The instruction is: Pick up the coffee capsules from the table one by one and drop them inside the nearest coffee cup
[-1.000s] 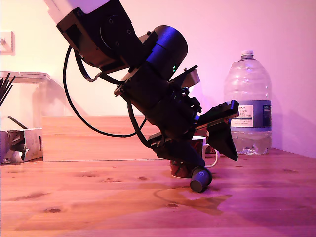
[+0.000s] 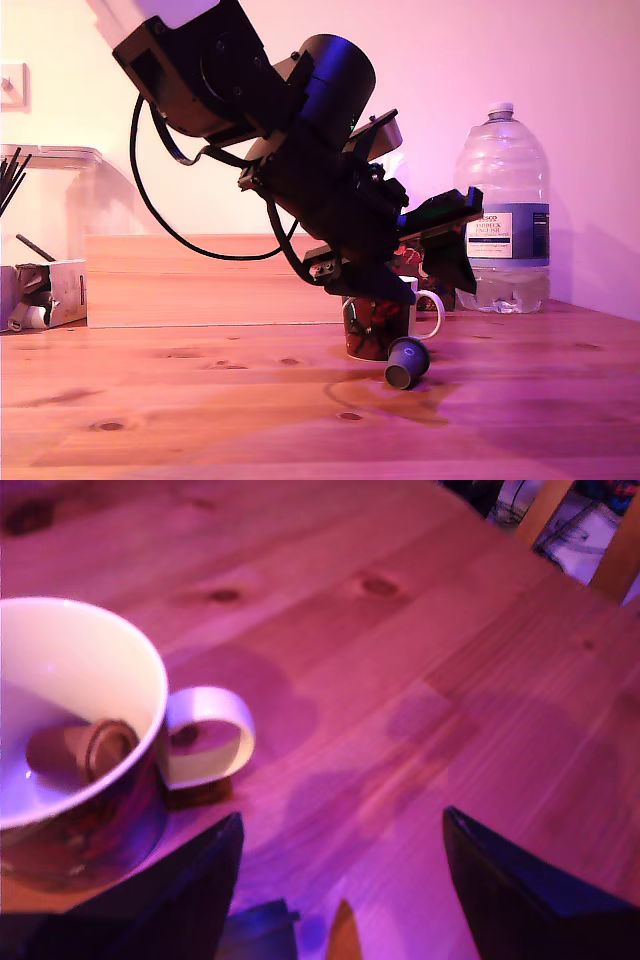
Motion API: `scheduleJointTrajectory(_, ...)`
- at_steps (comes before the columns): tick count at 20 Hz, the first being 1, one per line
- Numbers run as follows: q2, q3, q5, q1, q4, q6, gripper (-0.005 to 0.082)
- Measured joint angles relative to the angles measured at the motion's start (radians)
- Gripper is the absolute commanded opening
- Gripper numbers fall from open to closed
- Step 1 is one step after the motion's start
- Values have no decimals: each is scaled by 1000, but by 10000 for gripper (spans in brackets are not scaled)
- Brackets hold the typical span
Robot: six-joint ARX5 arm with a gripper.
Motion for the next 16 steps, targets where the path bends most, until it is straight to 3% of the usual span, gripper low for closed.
scheduleJointTrajectory(9,-31,-274,-93,0,317,16,569)
scheduleJointTrajectory(16,-47,-311,-103,-3,359,16,569)
